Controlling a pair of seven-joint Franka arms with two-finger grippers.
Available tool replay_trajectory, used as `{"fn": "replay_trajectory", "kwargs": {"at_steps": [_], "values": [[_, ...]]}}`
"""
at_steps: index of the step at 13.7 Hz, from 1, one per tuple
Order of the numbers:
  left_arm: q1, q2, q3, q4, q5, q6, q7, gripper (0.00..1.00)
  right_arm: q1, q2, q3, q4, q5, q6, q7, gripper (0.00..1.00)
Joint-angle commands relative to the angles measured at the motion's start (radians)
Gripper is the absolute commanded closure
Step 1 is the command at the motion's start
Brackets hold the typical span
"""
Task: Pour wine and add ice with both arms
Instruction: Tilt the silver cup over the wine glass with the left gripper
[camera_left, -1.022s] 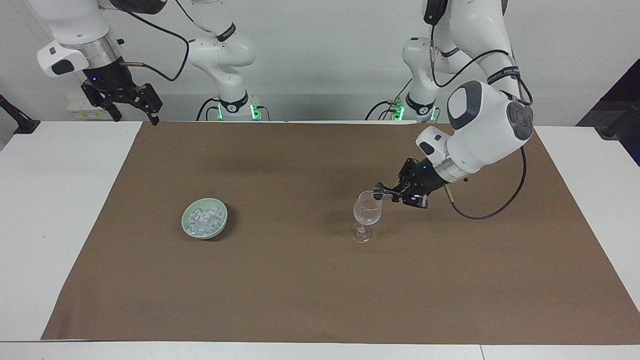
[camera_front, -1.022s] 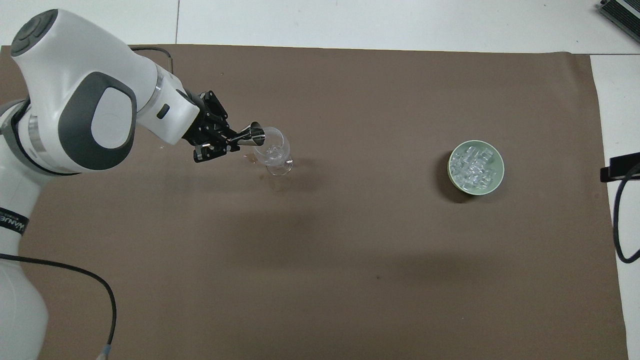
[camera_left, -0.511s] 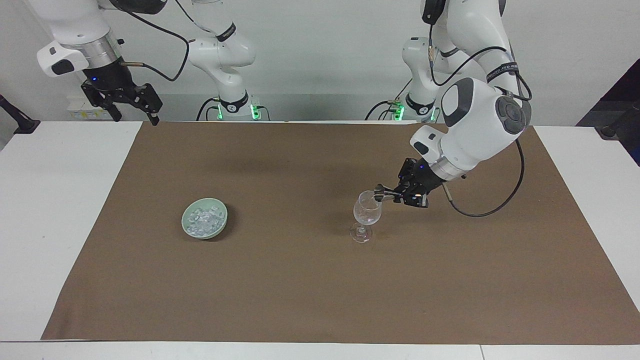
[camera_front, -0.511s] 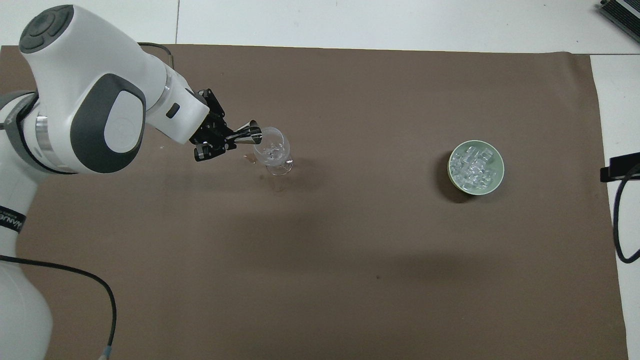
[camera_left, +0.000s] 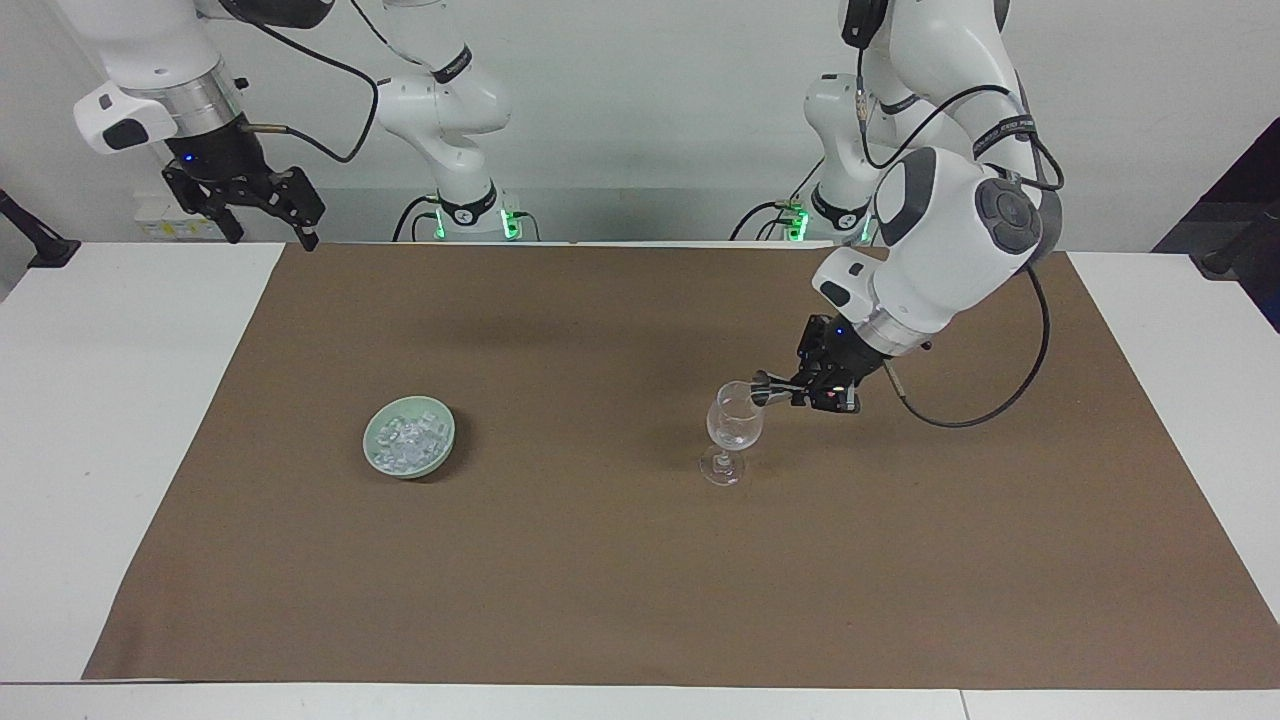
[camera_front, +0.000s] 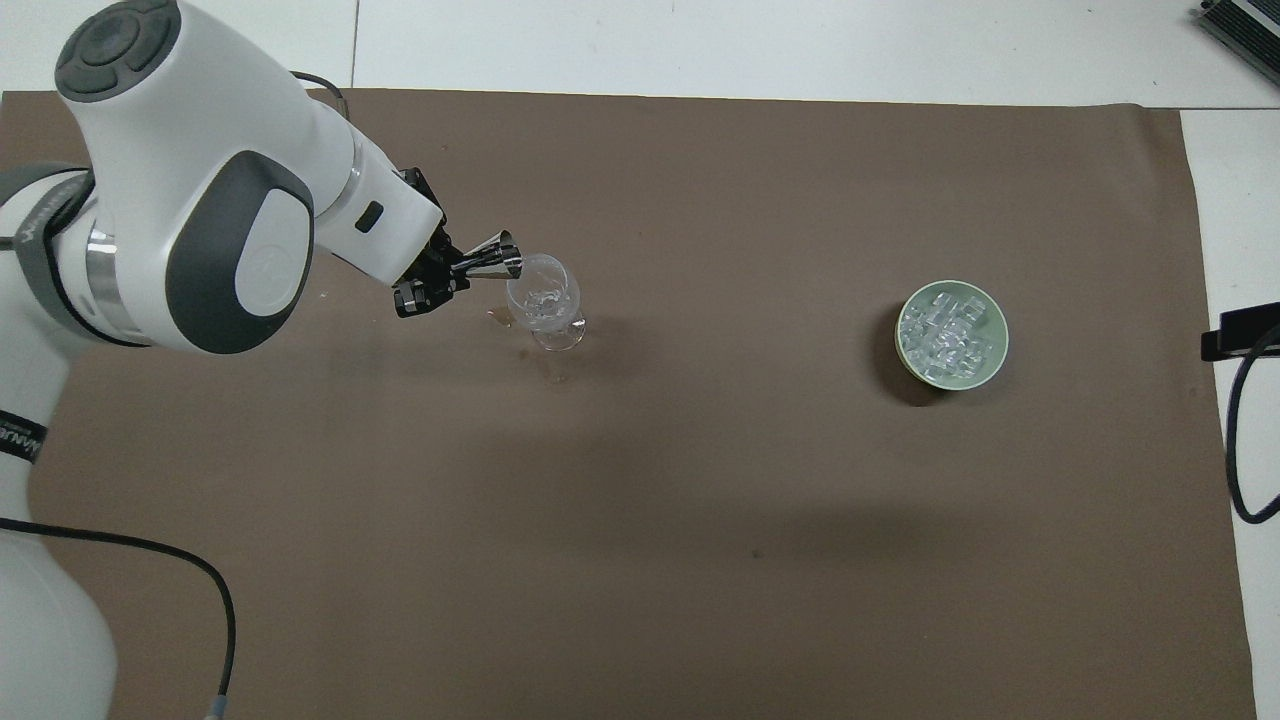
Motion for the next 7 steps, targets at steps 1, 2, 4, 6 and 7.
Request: {"fn": "replay_trajectory", "kwargs": {"at_steps": [1, 2, 4, 6, 7], "values": [[-0.045, -0.007, 0.02, 0.009, 0.074, 0.007, -0.033, 1.0, -0.005, -0.016, 0.005, -0.026, -0.002, 0.028, -0.003, 0.0], [-0.058, -0.007, 0.023, 0.016, 0.09, 0.005, -0.042, 1.0, -0.005, -0.016, 0.005, -0.026, -0.002, 0.03, -0.002, 0.0], [-0.071, -0.006, 0.025, 0.019, 0.113, 0.002, -0.053, 1.0, -0.005, -0.016, 0.005, -0.026, -0.001, 0.031, -0.002, 0.0], [-0.081, -0.004, 0.025, 0.021, 0.13, -0.004, -0.051, 1.0, -0.005, -0.016, 0.005, -0.026, -0.001, 0.031, -0.002, 0.0], [-0.09, -0.004, 0.025, 0.021, 0.153, -0.004, -0.051, 1.0, -0.005, -0.016, 0.003, -0.026, -0.001, 0.031, -0.002, 0.0]]}}
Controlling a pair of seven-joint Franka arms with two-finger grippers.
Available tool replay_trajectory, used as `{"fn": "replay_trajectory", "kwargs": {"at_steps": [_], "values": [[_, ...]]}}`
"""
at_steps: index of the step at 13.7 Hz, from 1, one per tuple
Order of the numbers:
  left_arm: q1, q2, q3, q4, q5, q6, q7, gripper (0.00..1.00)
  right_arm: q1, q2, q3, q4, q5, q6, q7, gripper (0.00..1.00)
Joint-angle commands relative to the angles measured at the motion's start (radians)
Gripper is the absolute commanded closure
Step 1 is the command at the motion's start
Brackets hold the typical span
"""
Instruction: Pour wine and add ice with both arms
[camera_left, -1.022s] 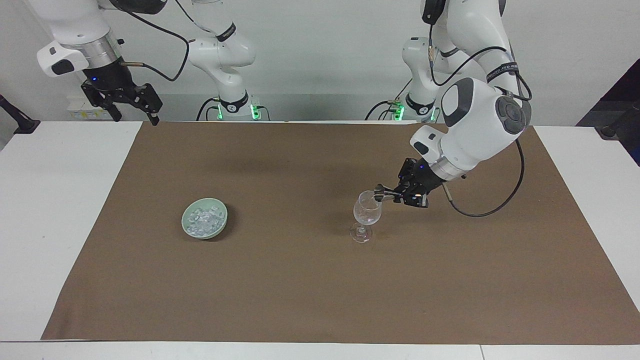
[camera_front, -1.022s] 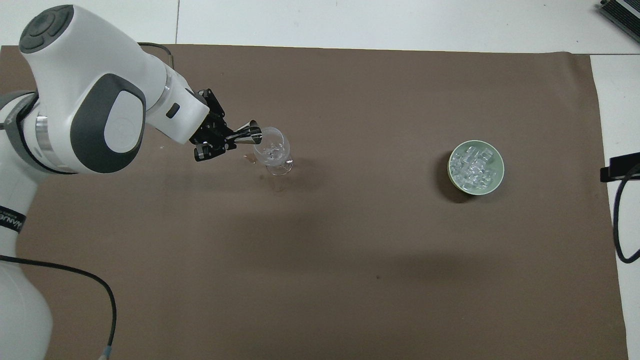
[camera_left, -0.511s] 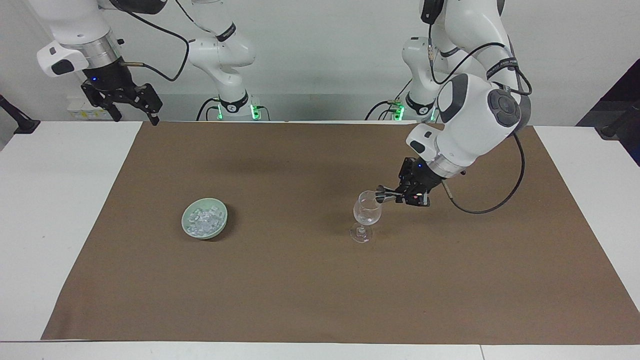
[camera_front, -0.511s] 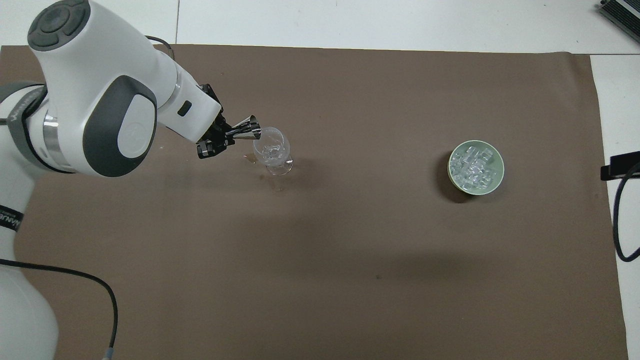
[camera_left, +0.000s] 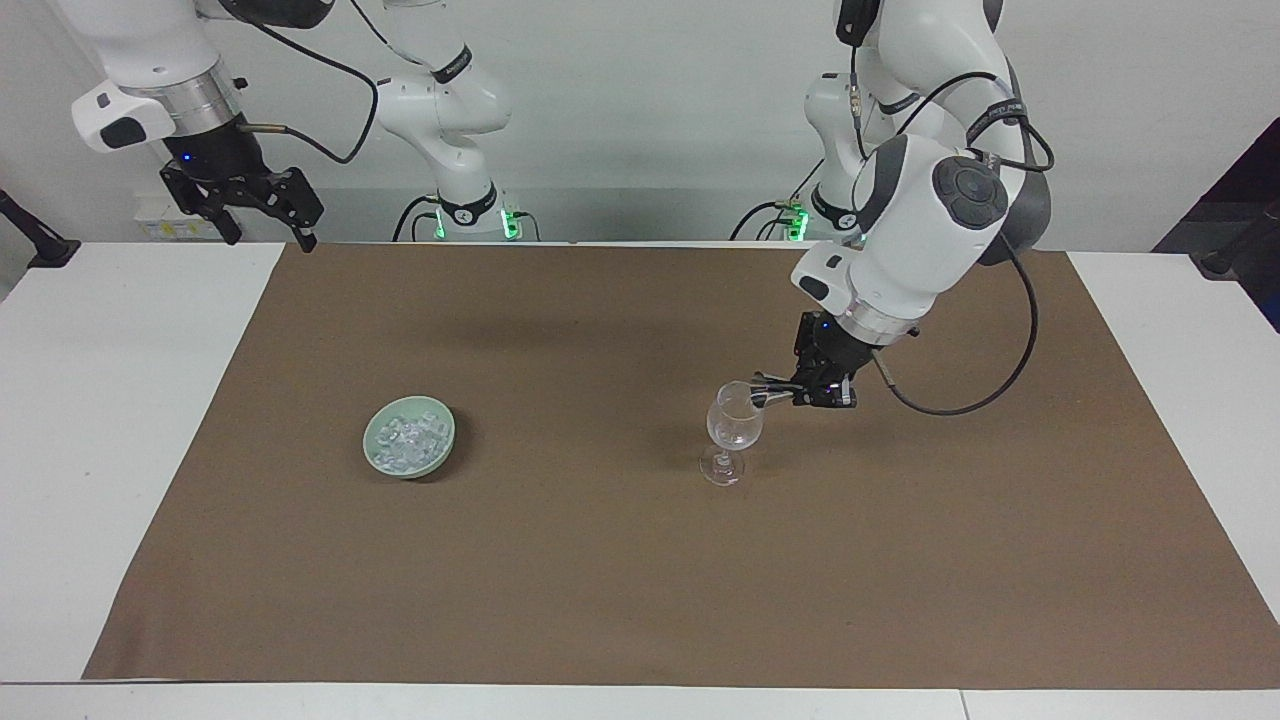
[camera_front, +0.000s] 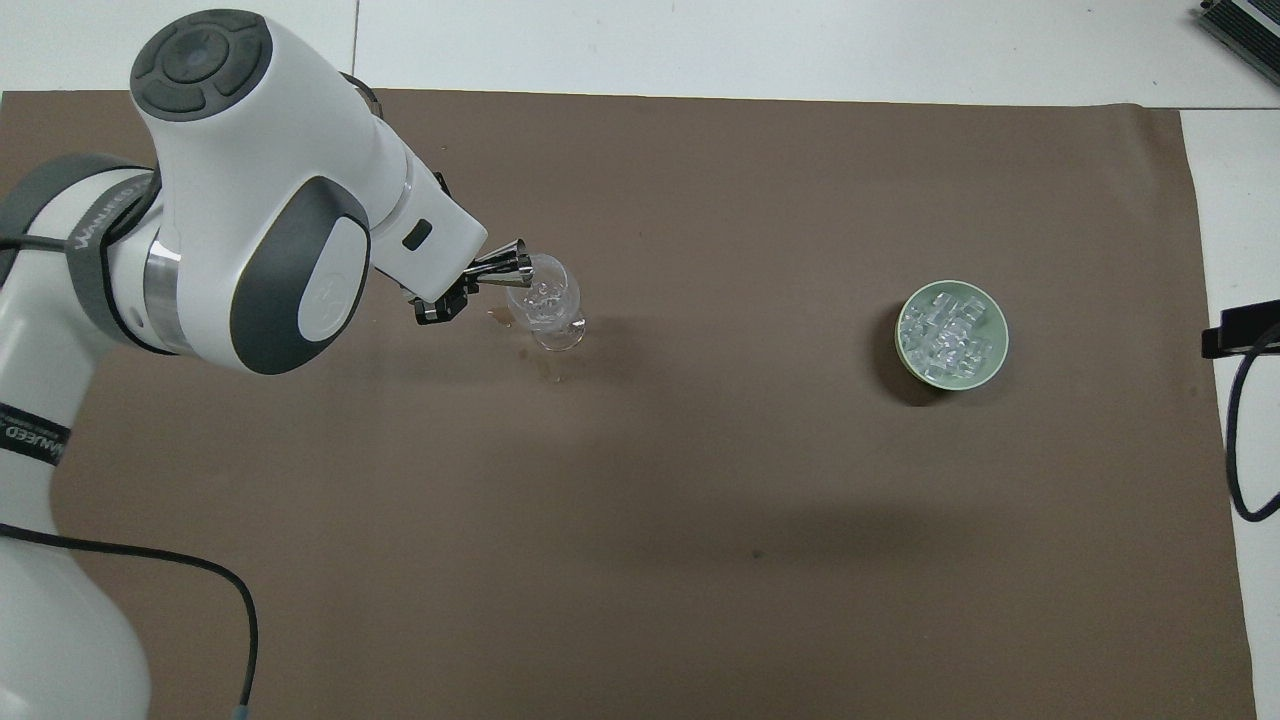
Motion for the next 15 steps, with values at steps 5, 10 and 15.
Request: {"fn": "replay_trajectory", "kwargs": {"at_steps": [5, 10, 15], "values": [[-0.053, 0.008, 0.021, 0.05, 0.142, -0.002, -0.026, 1.0, -0.005, -0.016, 0.005, -0.026, -0.001, 0.028, -0.002, 0.0], [-0.075, 0.009, 0.021, 0.053, 0.202, -0.001, -0.028, 1.0, -0.005, -0.016, 0.005, -0.026, -0.001, 0.03, -0.002, 0.0], [-0.095, 0.022, 0.02, 0.07, 0.246, -0.004, -0.025, 1.0, -0.005, -0.016, 0.003, -0.026, -0.001, 0.03, -0.002, 0.0]]}}
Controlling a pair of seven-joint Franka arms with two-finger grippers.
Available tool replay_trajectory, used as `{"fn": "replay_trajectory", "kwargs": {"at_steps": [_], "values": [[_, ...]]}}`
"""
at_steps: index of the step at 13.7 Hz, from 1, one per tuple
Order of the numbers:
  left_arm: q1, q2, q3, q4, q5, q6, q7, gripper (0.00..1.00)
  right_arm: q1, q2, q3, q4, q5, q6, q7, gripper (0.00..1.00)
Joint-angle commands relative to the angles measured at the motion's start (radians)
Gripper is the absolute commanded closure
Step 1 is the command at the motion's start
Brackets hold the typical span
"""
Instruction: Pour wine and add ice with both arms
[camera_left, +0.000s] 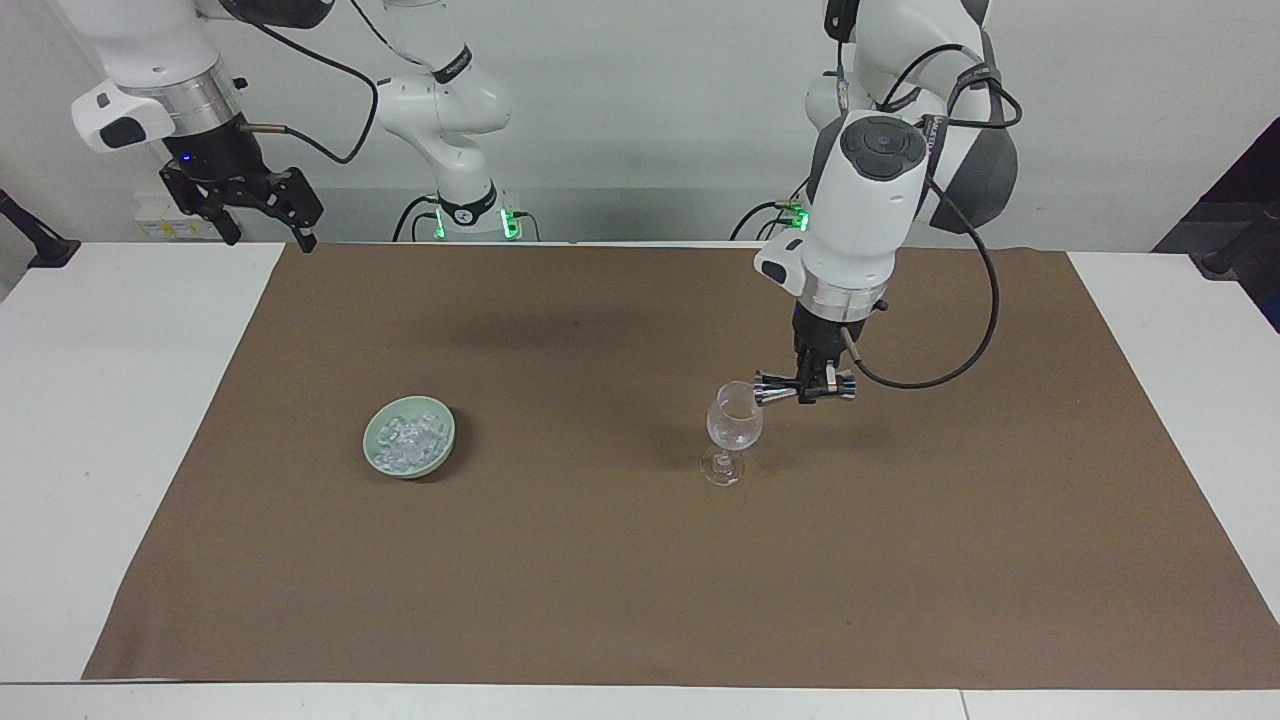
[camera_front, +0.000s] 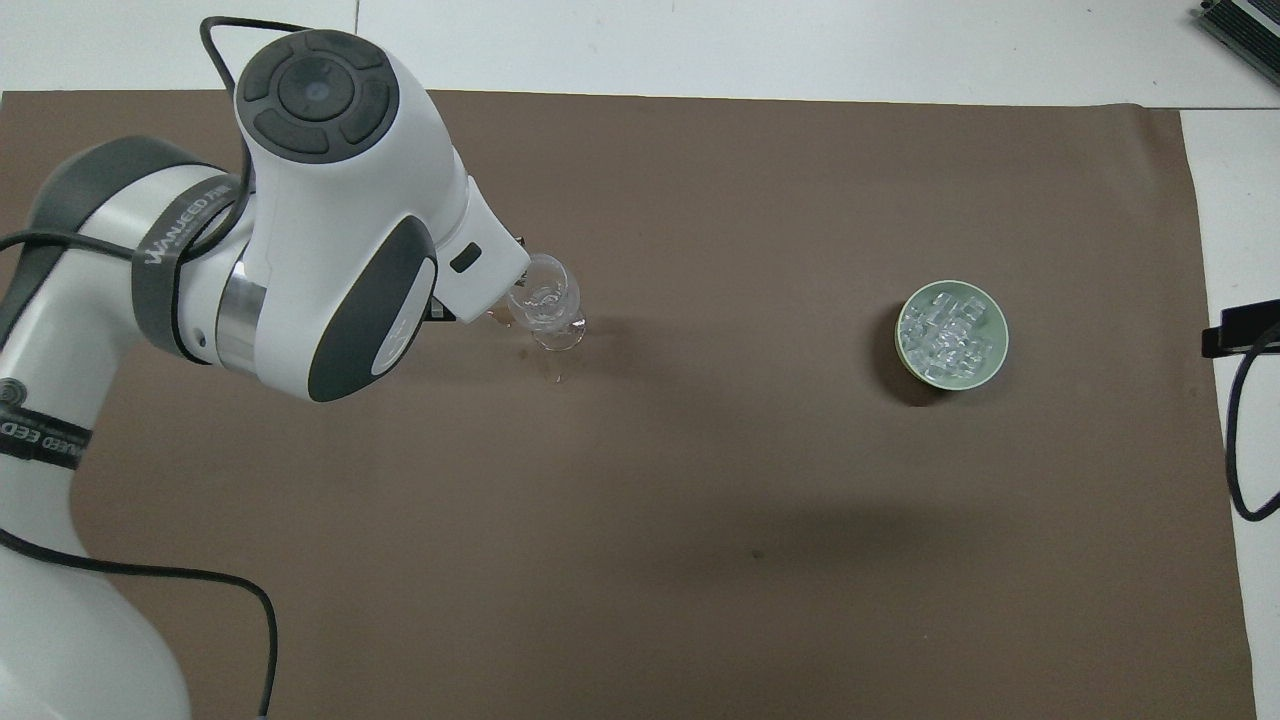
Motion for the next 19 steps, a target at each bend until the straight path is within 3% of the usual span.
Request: {"fn": "replay_trajectory", "kwargs": {"at_steps": [1, 7, 13, 16, 19], "values": [[-0.022, 0.014, 0.019, 0.035, 0.025, -0.002, -0.018, 1.0, -0.005, -0.016, 0.003, -0.026, -0.001, 0.026, -0.002, 0.0], [0.131, 0.0, 0.02, 0.029, -0.199, -0.028, 0.063, 1.0, -0.005, -0.016, 0.003, -0.026, -0.001, 0.026, -0.002, 0.0], [0.473, 0.025, 0.014, -0.02, -0.562, -0.067, 0.607, 1.0, -0.005, -0.01, 0.005, -0.055, -0.001, 0.029, -0.006, 0.0], [0.632, 0.075, 0.008, -0.023, -0.752, -0.152, 0.874, 1.0, -0.005, -0.003, 0.032, -0.118, 0.007, 0.146, -0.021, 0.0], [0.802, 0.17, -0.009, -0.023, -0.932, -0.269, 1.009, 1.0, -0.003, 0.072, 0.063, -0.141, 0.008, 0.234, -0.095, 0.0]]}}
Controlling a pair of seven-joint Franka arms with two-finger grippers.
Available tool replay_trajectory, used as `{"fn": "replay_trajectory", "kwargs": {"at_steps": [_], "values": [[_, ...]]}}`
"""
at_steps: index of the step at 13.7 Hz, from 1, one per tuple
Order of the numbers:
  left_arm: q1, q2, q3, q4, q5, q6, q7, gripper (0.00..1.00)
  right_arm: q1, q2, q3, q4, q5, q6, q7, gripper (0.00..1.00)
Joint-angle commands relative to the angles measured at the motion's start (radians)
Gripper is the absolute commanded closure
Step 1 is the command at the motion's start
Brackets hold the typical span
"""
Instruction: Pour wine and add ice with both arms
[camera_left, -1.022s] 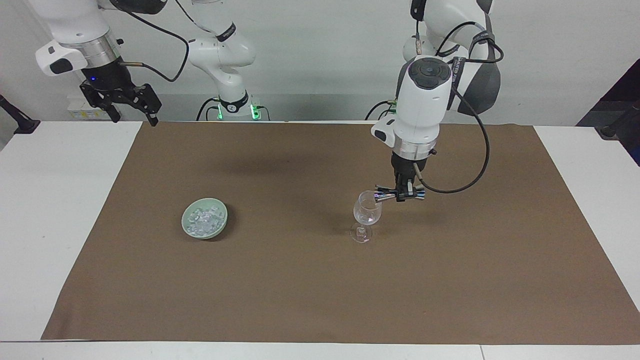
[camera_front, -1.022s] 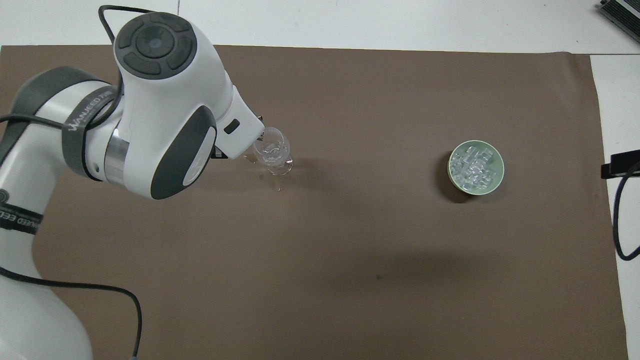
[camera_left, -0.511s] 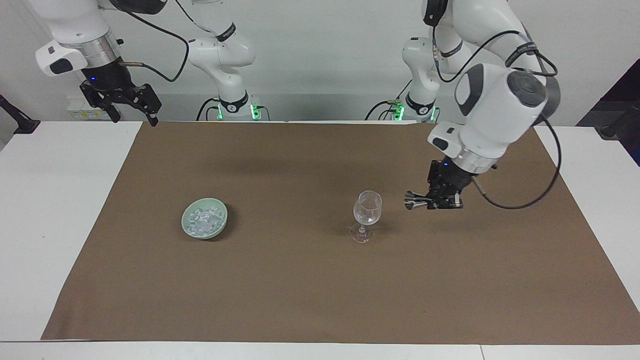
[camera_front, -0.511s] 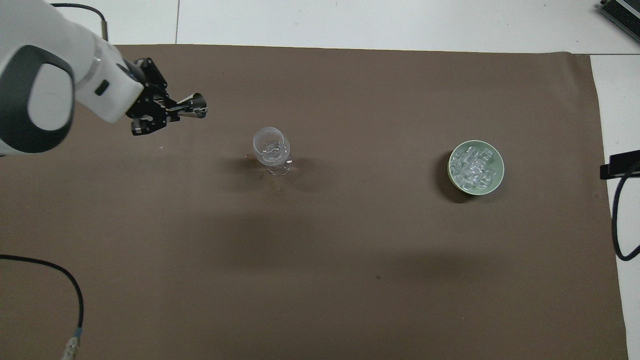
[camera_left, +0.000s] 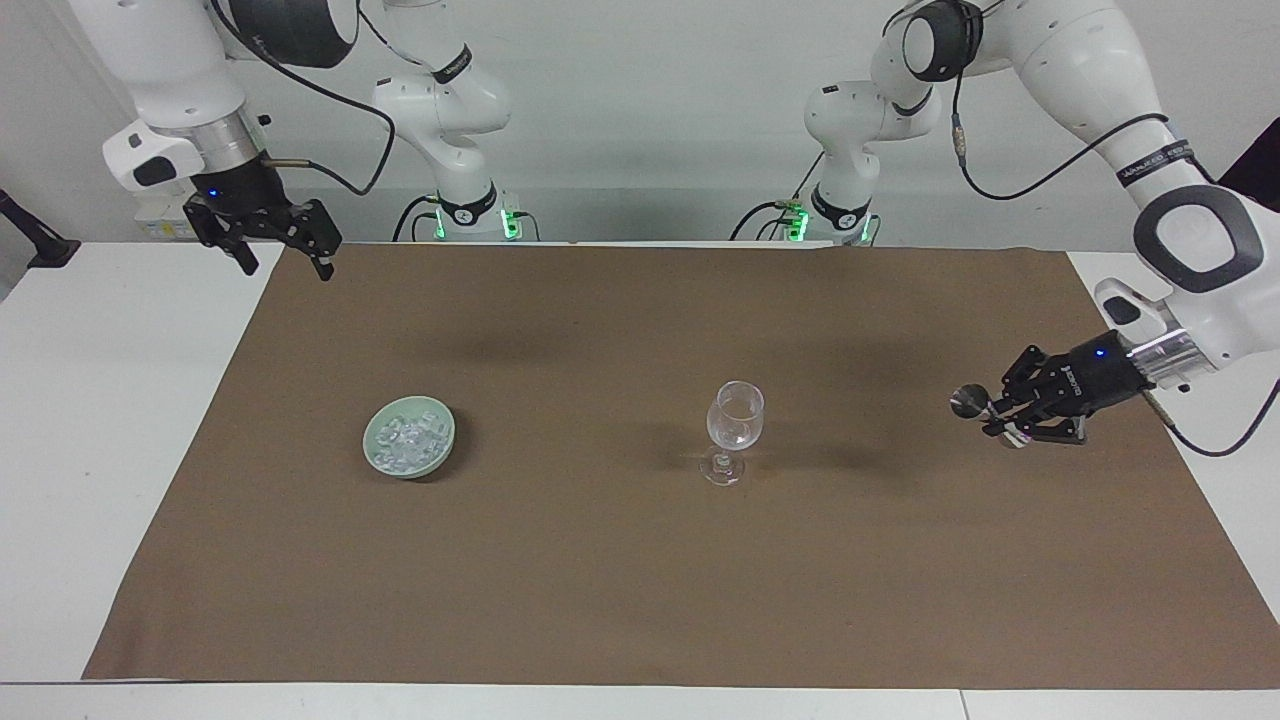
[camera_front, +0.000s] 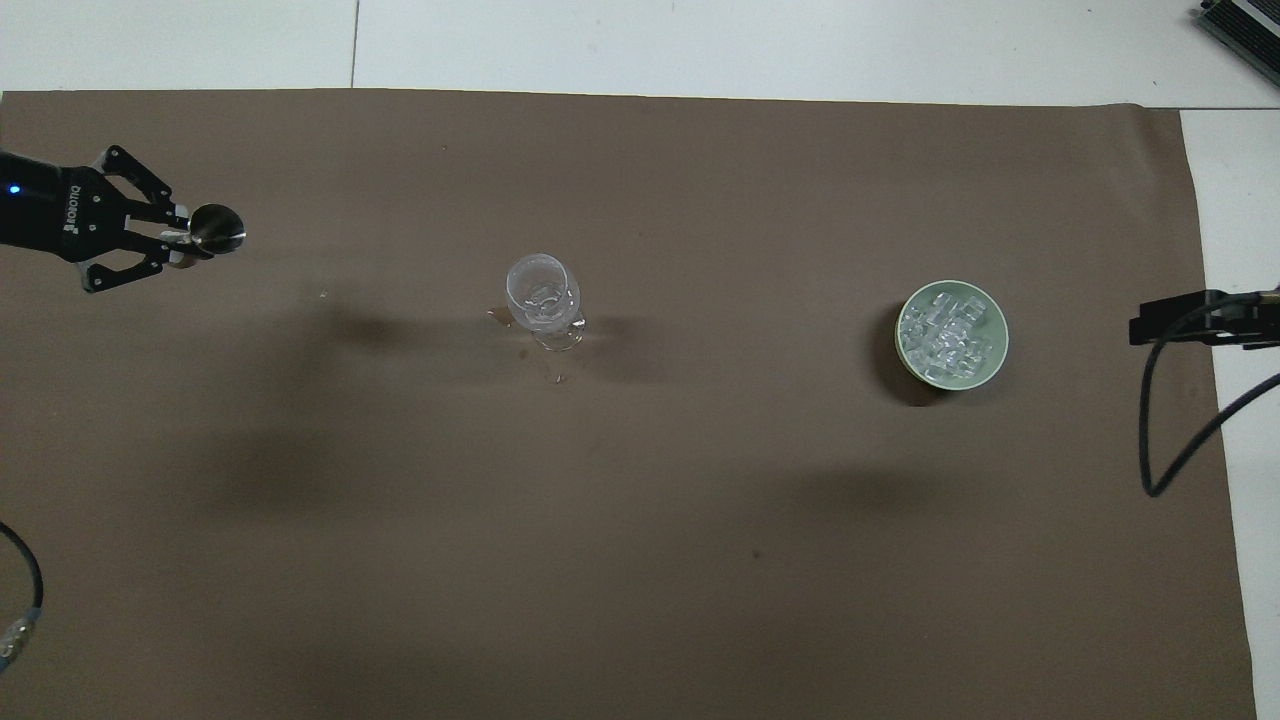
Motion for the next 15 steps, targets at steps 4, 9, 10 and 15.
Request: {"fn": "replay_trajectory", "kwargs": {"at_steps": [4, 9, 10, 15], "values": [[0.368, 0.225, -0.245, 0.018, -0.258, -0.118, 0.161, 1.0, -0.004, 0.133, 0.055, -0.025, 0.006, 0.15, -0.097, 0.0], [0.501, 0.335, -0.3, 0.015, -0.322, -0.182, 0.202, 1.0, -0.004, 0.144, 0.071, -0.161, 0.005, 0.345, -0.178, 0.0], [0.51, 0.354, -0.302, 0.01, -0.35, -0.198, 0.202, 1.0, -0.004, 0.15, 0.071, -0.175, 0.005, 0.345, -0.195, 0.0], [0.53, 0.429, -0.339, 0.009, -0.365, -0.23, 0.209, 1.0, -0.004, 0.19, 0.072, -0.27, 0.003, 0.457, -0.203, 0.0]]}}
